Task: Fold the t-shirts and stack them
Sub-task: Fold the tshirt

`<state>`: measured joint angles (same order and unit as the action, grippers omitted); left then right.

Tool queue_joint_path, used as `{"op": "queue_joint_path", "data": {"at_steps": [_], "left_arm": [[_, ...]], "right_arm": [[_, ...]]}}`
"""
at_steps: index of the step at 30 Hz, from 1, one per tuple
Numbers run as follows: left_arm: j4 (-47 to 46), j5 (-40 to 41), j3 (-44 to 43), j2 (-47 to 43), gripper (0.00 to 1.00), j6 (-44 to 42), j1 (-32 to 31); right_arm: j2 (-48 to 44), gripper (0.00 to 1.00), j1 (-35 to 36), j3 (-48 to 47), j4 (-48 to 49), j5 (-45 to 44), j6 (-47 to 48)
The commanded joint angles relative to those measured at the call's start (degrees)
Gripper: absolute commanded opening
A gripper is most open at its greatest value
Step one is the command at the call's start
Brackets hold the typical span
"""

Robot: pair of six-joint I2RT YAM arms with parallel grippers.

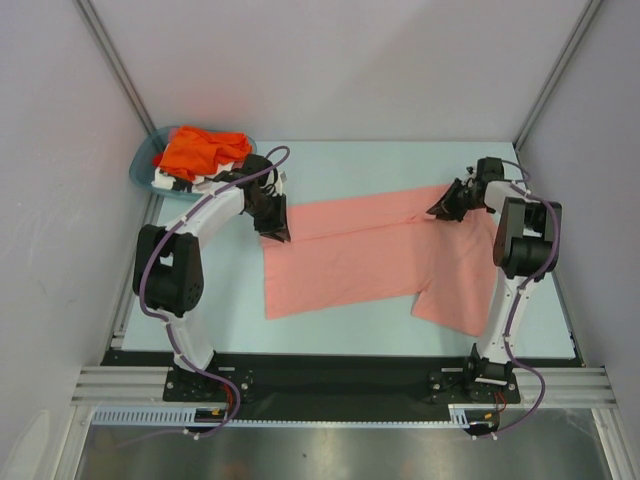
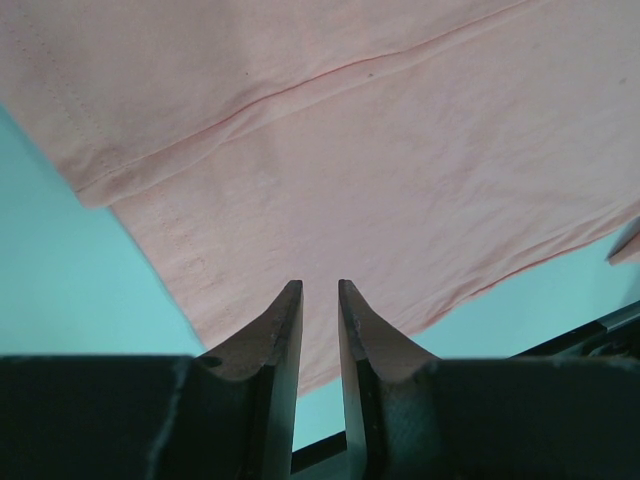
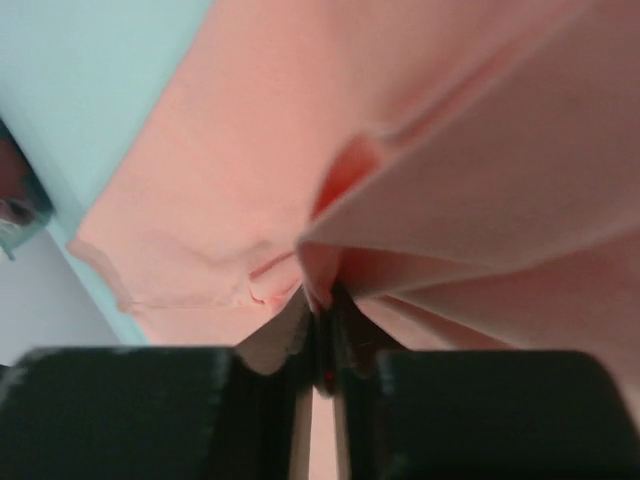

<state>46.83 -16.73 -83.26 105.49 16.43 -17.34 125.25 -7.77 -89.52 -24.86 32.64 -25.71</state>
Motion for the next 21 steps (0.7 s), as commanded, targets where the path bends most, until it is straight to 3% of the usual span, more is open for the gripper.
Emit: {"op": "queue_joint_path", "data": {"at_steps": [1, 5, 11, 18, 21], "left_arm": [[-0.95, -0.67, -0.76, -0.64, 0.25, -0.96, 0.03], [-1.39, -0.85, -0.15, -1.08, 0.26, -0.96, 0.29], [-2.18, -1.02, 1.52, -1.96, 0.25, -0.96, 0.91], [-3.06, -1.81, 3.63, -2.57, 0.26, -0.95, 1.52], [-3.15, -1.81, 4.16, -2.75, 0.25, -1.13, 1.61]], "right_arm": [[-5.63, 0.1, -2.16, 3.46, 3.85, 4.88, -8.81], [-8.53, 0.0, -2.69, 5.93, 3.68, 4.1, -11.8], [-14.32, 0.0, -2.16, 13.98, 0.25, -0.91, -19.26], [-20.66, 0.01, 1.52, 28.67, 13.5, -5.56, -35.33], [-23.03, 0.06, 3.63, 32.11, 16.86, -8.12, -39.92]]}}
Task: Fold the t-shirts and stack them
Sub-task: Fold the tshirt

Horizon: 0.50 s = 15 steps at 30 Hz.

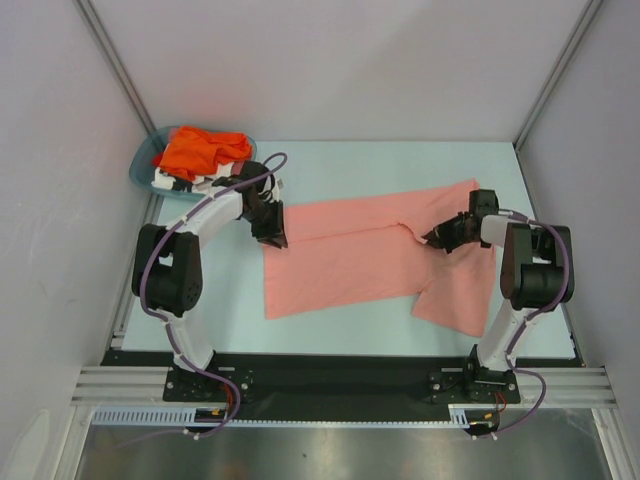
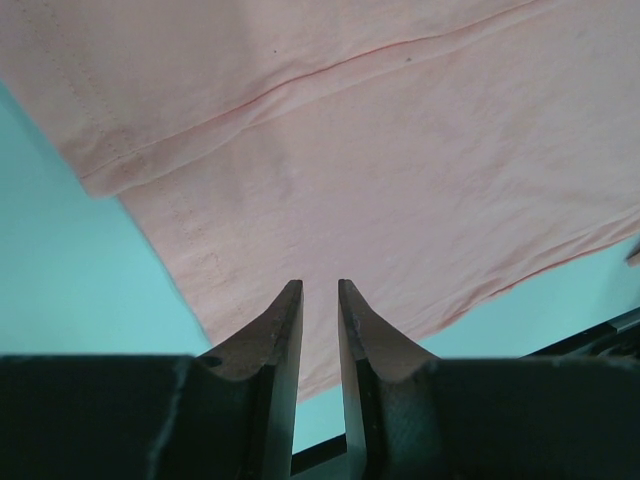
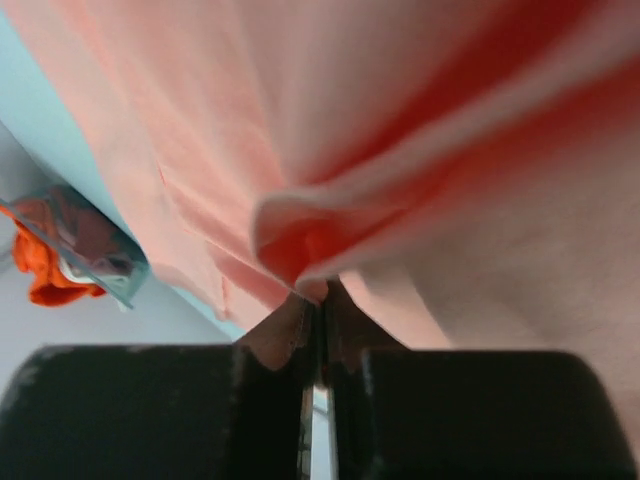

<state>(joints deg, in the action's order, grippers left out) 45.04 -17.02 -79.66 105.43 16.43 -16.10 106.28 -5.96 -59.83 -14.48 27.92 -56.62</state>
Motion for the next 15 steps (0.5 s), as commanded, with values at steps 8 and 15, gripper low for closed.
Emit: {"op": "queue_joint_path", "data": {"at_steps": [8, 15], "left_arm": [[-1.53, -1.0, 0.65, -2.95, 0.25, -1.31, 0.72], [-1.18, -0.65, -2.78, -1.19, 0.26, -1.22, 0.72]], "right_arm": [[-11.88, 0.63, 0.16, 2.21, 0.02, -6.56, -1.88], [-12.07, 0.69, -4.23, -12.31, -10.4, -13.94, 20.12]]}}
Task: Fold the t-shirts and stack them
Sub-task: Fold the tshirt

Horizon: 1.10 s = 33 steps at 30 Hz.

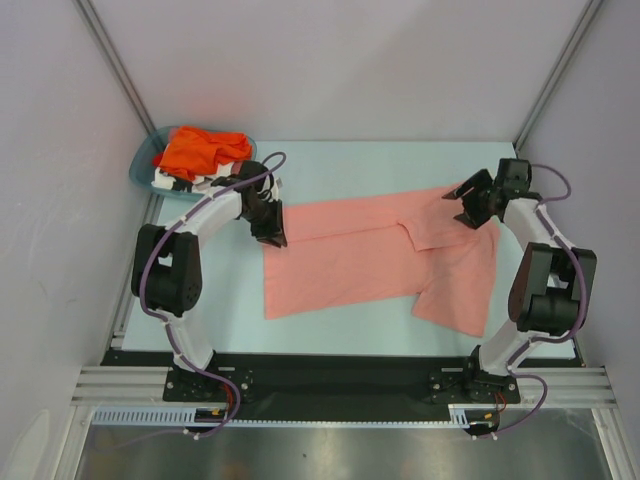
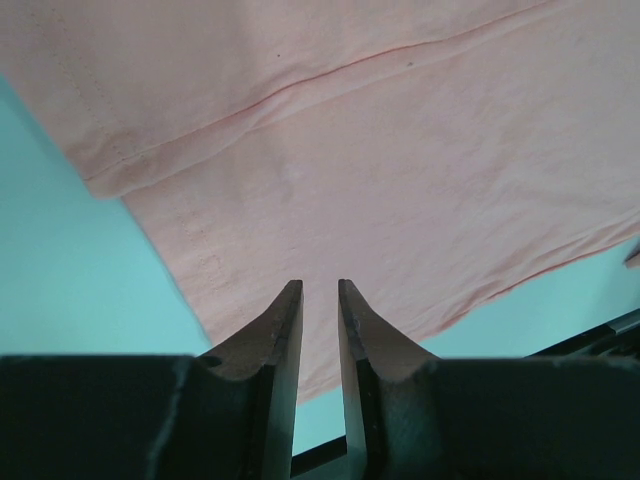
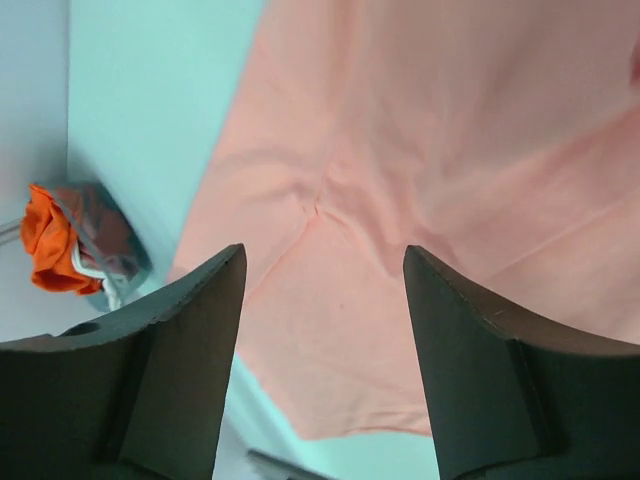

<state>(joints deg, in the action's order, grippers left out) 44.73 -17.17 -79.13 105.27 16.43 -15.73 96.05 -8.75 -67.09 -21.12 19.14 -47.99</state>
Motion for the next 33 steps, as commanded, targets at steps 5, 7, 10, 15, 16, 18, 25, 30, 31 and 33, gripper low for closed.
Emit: {"op": "queue_joint_path", "data": {"at_steps": [5, 7, 10, 15, 16, 18, 25, 30, 31, 33], "left_arm": [[-0.79, -0.67, -5.94, 1.94, 0.25, -0.96, 0.43], [-0.96, 0.55, -7.43, 2.83, 0.26, -0.96, 0.52], [-0.96, 1.43, -9.28, 5.02, 0.25, -0.78, 0.87], [-2.1, 1.52, -9.73, 6.61, 0.25, 0.18, 1.14], [-2.28, 1.61, -9.81, 6.96, 0.25, 0.27, 1.14], [-2.1, 1.79, -10.6, 7.75, 0.25, 0.36, 1.14], [-2.28, 3.54, -12.97, 10.56, 0.25, 0.98, 1.14], [-2.98, 5.48, -15.69, 14.87, 0.25, 1.94, 1.14], [-3.5, 5.74, -16.22, 15.57, 0.26, 2.29, 1.14], [-4.21, 6.53, -17.62, 17.84, 0.26, 3.43, 1.14]], "right_arm": [[7.28, 0.71, -5.39, -9.54, 6.77, -5.0, 11.96], [11.24, 0.78, -6.01, -15.05, 7.5, -5.07, 13.17], [19.51, 0.82, -6.19, -25.14, 4.87, -5.6, 18.43], [29.01, 0.7, -6.19, -34.94, 4.6, -3.49, 19.95], [31.11, 0.65, -6.19, -36.0, 4.25, -4.19, 19.69], [32.96, 0.63, -6.19, -38.46, 4.25, -4.98, 19.33], [38.24, 0.62, -6.1, -41.8, 5.04, -3.85, 19.86], [41.59, 0.56, -6.19, -43.83, 5.47, -3.49, 18.72], [41.76, 0.52, -6.19, -43.65, 6.09, -3.49, 18.02], [42.72, 0.4, -6.28, -43.83, 8.11, -3.49, 17.32]]}}
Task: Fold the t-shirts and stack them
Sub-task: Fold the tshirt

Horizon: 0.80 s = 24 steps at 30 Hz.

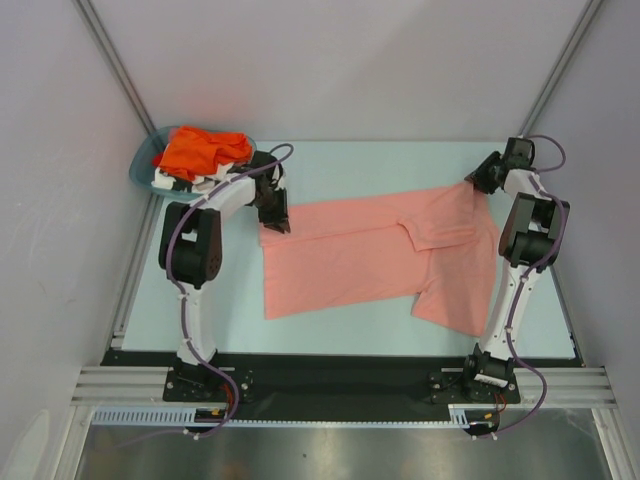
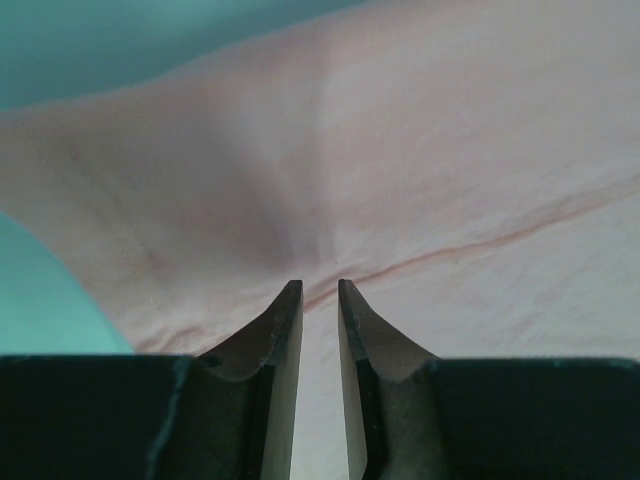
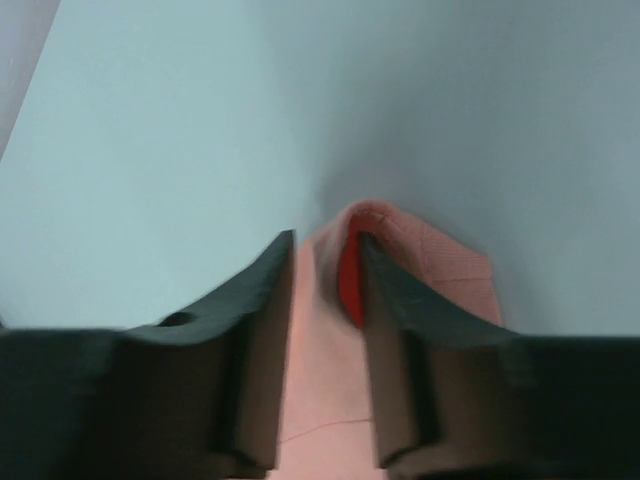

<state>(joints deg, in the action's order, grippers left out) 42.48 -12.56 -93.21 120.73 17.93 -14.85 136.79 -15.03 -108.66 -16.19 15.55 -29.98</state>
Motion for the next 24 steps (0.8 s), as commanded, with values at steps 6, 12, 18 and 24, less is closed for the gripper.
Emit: {"op": "queue_joint_path", "data": {"at_steps": [6, 12, 18, 24], "left_arm": [[-1.62, 2.62, -6.45, 7.94, 0.26, 5.96, 0.26], [-1.17, 3.5, -6.28, 10.49, 0.26, 6.85, 0.35], [0.49, 4.38, -12.95, 15.32, 0.27, 6.67, 0.35], [3.22, 4.56, -21.47, 19.37, 0.27, 5.89, 0.35]], "right_arm": [[4.62, 0.14, -1.05, -2.69, 11.08, -2.1, -6.49], [11.82, 0.0, -1.67, -13.82, 11.35, -0.79, -8.25], [18.68, 0.07, -1.67, -24.92, 8.98, 0.36, -9.04], [19.04, 0.31, -2.73, -27.39, 6.35, 0.8, -9.14]]}}
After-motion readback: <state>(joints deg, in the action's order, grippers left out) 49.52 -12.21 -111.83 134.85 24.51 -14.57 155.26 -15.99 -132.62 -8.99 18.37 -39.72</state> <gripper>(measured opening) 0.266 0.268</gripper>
